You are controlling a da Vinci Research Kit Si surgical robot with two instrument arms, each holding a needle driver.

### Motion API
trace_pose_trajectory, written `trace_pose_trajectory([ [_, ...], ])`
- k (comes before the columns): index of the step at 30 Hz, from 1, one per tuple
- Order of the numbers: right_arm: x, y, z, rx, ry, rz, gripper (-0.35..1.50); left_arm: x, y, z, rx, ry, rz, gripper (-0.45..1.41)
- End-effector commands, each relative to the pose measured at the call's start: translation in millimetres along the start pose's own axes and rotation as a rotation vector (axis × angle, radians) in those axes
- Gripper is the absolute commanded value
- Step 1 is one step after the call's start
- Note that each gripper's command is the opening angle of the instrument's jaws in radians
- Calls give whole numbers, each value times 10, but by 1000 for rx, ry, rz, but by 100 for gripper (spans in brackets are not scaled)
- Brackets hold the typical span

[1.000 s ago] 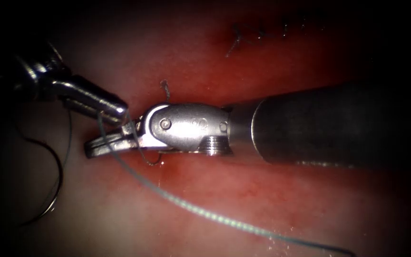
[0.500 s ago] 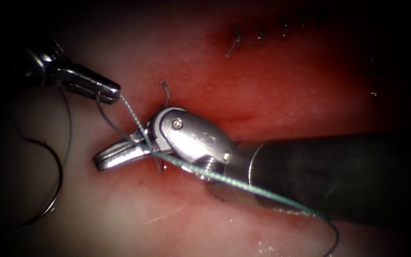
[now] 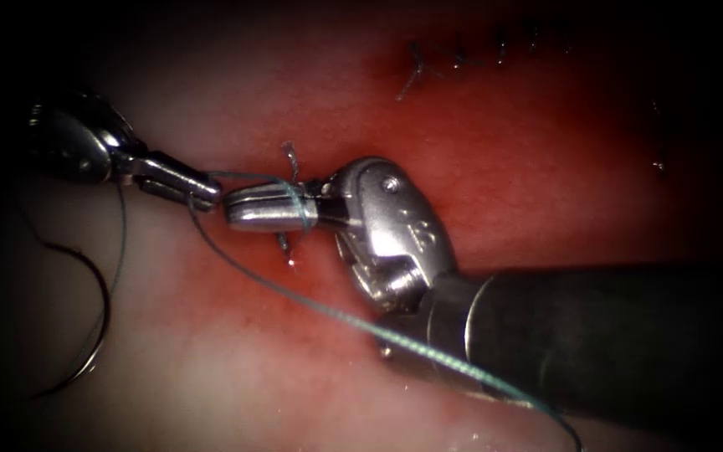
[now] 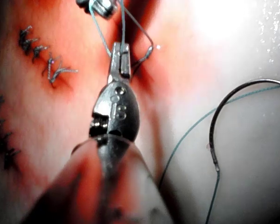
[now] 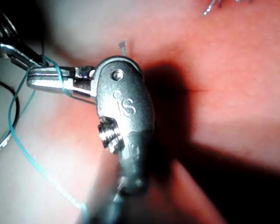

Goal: Wound Closure

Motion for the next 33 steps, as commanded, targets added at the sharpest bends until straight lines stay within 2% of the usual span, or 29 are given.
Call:
trace_pose_trajectory([
  [1, -6, 2, 1, 22, -9, -2, -35, -8, 0, 7, 4, -3, -1, -45],
  [6, -4, 7, 1, 101, -47, 16, -35, -20, 14, 22, 24, -18, -21, -45],
  [8, -5, 7, 2, 90, -58, 22, -35, -21, 15, 25, 27, -21, -25, -45],
  [9, -9, 6, 6, 29, -95, 46, -35, -22, 18, 33, 38, -29, -32, -45],
  [16, -34, -4, 11, -58, -208, 34, -35, -18, 15, 42, 110, -5, -51, -45],
  [20, -36, 2, 6, -104, -220, 27, -35, -17, 15, 43, 130, 5, -61, -45],
  [25, -30, 13, 0, -215, -233, 54, -35, -14, 22, 50, 135, 3, -79, -45],
  [27, -27, 18, -2, -282, -218, 62, -35, -13, 28, 56, 139, 3, -84, -45],
  [33, -25, 20, -2, -372, -171, 170, -35, -15, 38, 69, 139, -3, -101, -45],
])
